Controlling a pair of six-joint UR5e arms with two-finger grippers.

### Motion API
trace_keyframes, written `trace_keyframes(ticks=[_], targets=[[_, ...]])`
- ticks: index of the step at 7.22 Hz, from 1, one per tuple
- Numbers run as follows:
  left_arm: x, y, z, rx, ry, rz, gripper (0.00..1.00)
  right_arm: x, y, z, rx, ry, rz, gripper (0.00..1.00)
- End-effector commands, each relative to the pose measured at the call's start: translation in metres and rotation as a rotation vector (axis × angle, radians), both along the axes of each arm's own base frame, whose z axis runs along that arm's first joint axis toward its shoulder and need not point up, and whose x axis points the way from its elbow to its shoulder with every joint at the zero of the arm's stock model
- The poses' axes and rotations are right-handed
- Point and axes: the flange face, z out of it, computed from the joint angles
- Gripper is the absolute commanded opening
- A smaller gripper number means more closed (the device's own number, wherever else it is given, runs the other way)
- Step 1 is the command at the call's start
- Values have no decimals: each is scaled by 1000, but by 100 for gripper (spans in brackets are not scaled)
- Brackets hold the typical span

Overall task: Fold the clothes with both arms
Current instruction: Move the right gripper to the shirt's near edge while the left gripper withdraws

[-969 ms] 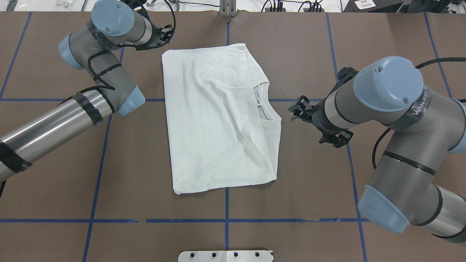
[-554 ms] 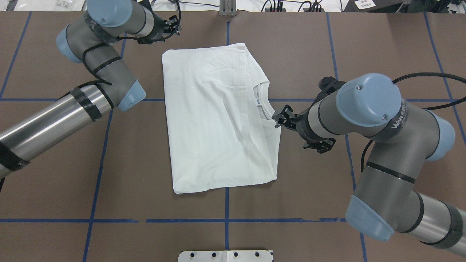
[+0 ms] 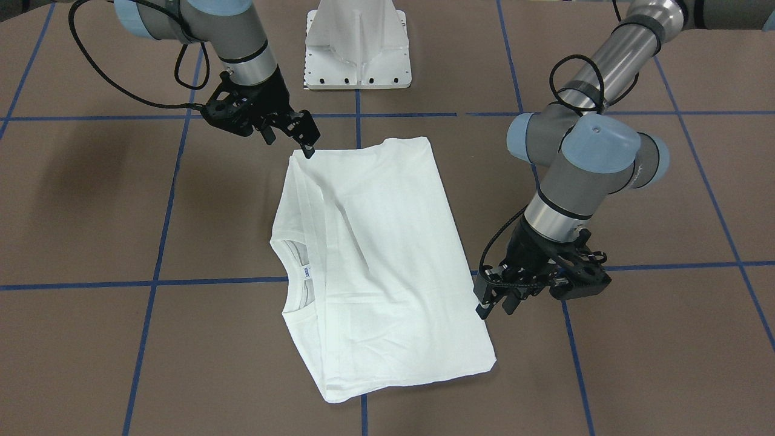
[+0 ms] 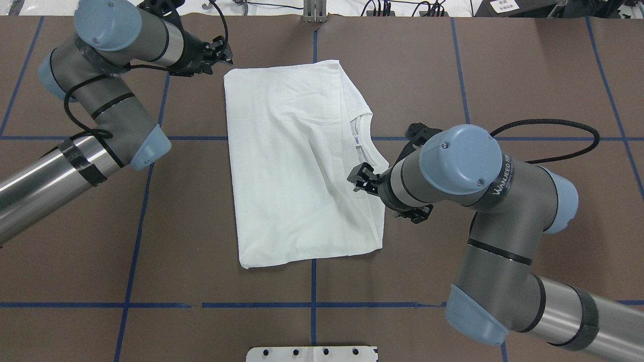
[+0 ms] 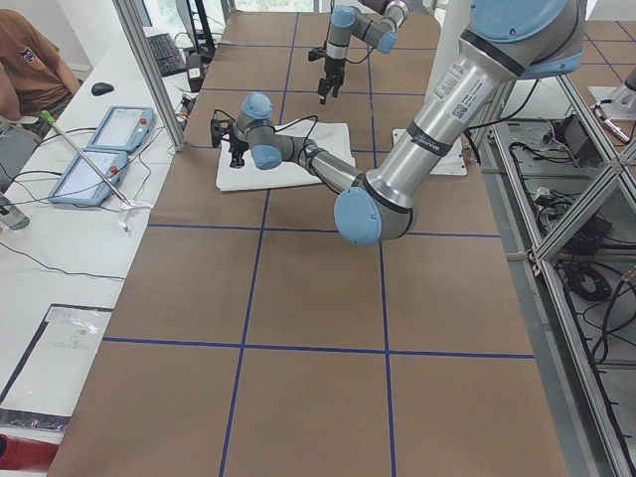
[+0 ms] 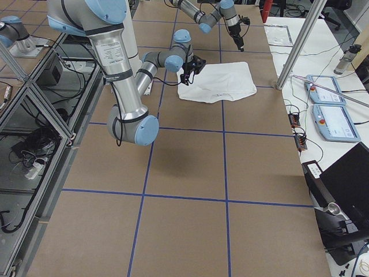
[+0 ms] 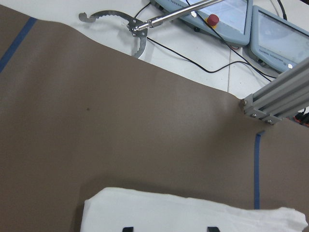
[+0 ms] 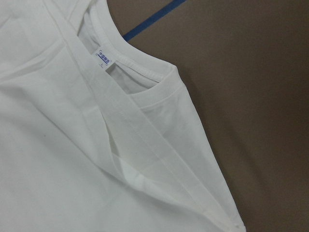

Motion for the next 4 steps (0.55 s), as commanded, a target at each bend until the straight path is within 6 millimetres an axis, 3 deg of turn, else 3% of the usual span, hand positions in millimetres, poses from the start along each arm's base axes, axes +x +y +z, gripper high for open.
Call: trace_keyframes(ticks=[1,3,4], targets=[[-1,2,2,-1,-1,2,59,-20,10,12,-120,8,67,100],[-1,2,4,-5,-3,0,59,-49,26,32,-116,65,106,100],[-1,2,3,-5,-1,-1,59,-60,23,46,-122,98,101,99]])
